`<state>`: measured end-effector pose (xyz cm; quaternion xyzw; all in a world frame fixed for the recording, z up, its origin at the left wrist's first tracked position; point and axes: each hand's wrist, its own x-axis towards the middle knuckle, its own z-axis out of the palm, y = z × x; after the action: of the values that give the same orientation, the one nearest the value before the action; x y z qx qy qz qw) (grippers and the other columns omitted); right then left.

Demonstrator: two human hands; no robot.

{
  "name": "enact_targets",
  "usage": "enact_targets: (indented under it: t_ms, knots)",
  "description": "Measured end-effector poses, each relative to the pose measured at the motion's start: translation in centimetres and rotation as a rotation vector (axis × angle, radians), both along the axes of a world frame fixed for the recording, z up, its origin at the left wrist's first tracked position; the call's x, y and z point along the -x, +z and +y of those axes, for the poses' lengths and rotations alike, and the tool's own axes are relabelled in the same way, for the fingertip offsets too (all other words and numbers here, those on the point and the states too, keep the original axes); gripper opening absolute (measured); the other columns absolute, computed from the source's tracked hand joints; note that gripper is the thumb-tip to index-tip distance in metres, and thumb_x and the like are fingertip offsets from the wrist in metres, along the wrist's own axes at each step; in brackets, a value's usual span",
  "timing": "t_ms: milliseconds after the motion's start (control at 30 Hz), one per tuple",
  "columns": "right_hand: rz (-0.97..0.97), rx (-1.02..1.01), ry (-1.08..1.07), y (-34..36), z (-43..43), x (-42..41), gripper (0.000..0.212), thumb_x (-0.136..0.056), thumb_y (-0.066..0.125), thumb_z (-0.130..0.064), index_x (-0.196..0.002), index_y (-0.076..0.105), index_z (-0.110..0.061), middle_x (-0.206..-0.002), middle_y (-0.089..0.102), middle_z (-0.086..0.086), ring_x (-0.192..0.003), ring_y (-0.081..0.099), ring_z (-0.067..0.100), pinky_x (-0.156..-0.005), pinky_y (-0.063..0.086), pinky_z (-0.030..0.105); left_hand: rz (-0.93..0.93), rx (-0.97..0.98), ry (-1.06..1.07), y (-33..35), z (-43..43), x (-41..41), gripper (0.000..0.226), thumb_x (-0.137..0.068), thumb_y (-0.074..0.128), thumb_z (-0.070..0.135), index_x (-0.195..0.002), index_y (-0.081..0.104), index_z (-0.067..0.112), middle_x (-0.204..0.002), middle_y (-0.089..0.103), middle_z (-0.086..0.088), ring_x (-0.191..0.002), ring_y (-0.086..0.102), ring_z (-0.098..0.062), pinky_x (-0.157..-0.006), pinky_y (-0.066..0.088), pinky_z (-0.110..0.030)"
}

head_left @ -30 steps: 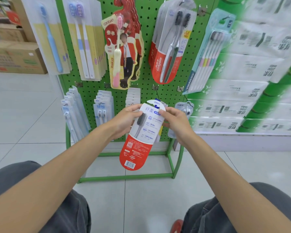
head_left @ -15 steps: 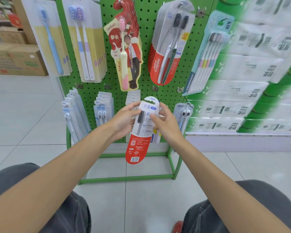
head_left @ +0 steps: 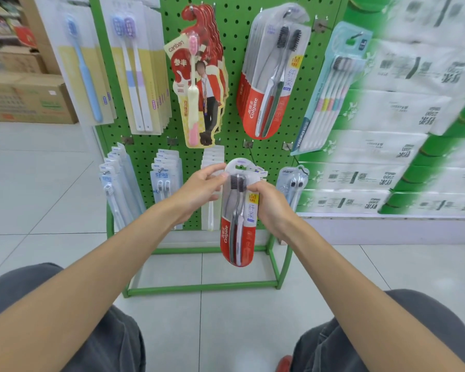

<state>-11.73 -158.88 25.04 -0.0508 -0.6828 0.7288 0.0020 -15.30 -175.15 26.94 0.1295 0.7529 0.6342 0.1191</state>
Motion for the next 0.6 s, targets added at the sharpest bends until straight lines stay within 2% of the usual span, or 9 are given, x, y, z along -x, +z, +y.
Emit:
enact_targets:
  t_ms: [100, 167, 233, 333, 433, 500, 600]
  knots:
    - [0.035, 0.030, 0.023, 0.7, 0.1, -0.3, 0.034, -0.088, 0.047, -0.008, -0.116, 0.067, -0.004, -0.118, 0.066, 0.023, -0.106, 0.063, 0.038, -0.100, 0.043, 0.060, -0.006, -0.015, -0.029, 0.6, -0.3, 0.6, 0.042, -0.100, 0.055, 0.028, -0.141, 0.049, 0.026, -0.133, 0.057, 0.001, -0.122, 0.055, -0.013, -0.107, 0.045, -0.039]
    - [0.074, -0.008, 0.027, 0.8, 0.2, -0.4, 0.033, -0.095, 0.045, -0.002, -0.118, 0.067, -0.008, -0.117, 0.069, 0.016, -0.106, 0.065, 0.032, -0.099, 0.046, 0.058, -0.012, -0.041, -0.034, 1.2, -0.6, 0.8, 0.039, -0.097, 0.060, 0.026, -0.135, 0.053, 0.026, -0.126, 0.064, -0.003, -0.119, 0.059, -0.015, -0.106, 0.046, -0.041]
    - [0.122, -0.078, 0.017, 1.0, 0.3, -0.4, 0.031, -0.097, 0.048, -0.006, -0.117, 0.069, -0.016, -0.114, 0.072, 0.006, -0.110, 0.065, 0.027, -0.099, 0.048, 0.055, 0.021, -0.003, -0.045, 2.0, -0.6, 0.7, 0.040, -0.094, 0.064, 0.025, -0.132, 0.055, 0.027, -0.116, 0.067, -0.003, -0.113, 0.063, -0.016, -0.099, 0.050, -0.040]
    - [0.190, -0.183, -0.003, 2.1, 0.4, -0.3, 0.027, -0.099, 0.050, -0.011, -0.115, 0.069, -0.019, -0.111, 0.073, -0.001, -0.107, 0.067, 0.018, -0.098, 0.051, 0.044, 0.097, 0.074, -0.072, 4.1, -0.7, 0.3, 0.039, -0.093, 0.066, 0.023, -0.130, 0.057, 0.023, -0.108, 0.068, 0.001, -0.102, 0.067, -0.014, -0.082, 0.058, -0.029]
    - [0.275, -0.290, -0.054, 4.7, 0.4, -0.4, 0.020, -0.098, 0.054, -0.014, -0.110, 0.068, -0.023, -0.104, 0.073, -0.005, -0.096, 0.068, 0.009, -0.086, 0.054, 0.029, 0.231, 0.162, -0.027, 7.0, -0.6, 0.1, 0.030, -0.090, 0.070, 0.027, -0.119, 0.064, 0.021, -0.104, 0.072, 0.001, -0.097, 0.069, -0.015, -0.079, 0.060, -0.034]
    - [0.315, -0.395, -0.101, 6.8, 0.7, -0.1, 0.025, -0.098, 0.055, -0.016, -0.121, 0.063, -0.022, -0.105, 0.071, -0.002, -0.096, 0.065, 0.012, -0.084, 0.050, 0.029, 0.320, 0.197, 0.044, 9.0, -0.4, -0.1, 0.028, -0.085, 0.075, 0.030, -0.110, 0.067, 0.020, -0.096, 0.073, 0.000, -0.091, 0.070, -0.017, -0.077, 0.060, -0.037]
    - [0.330, -0.528, -0.150, 10.6, 0.9, 0.3, 0.037, -0.099, 0.054, -0.019, -0.136, 0.053, -0.018, -0.108, 0.065, -0.003, -0.105, 0.060, 0.015, -0.093, 0.048, 0.030, 0.458, 0.253, 0.158, 12.3, -0.1, -0.5, 0.026, -0.080, 0.079, 0.036, -0.097, 0.067, 0.021, -0.085, 0.073, -0.001, -0.079, 0.070, -0.020, -0.069, 0.057, -0.037]
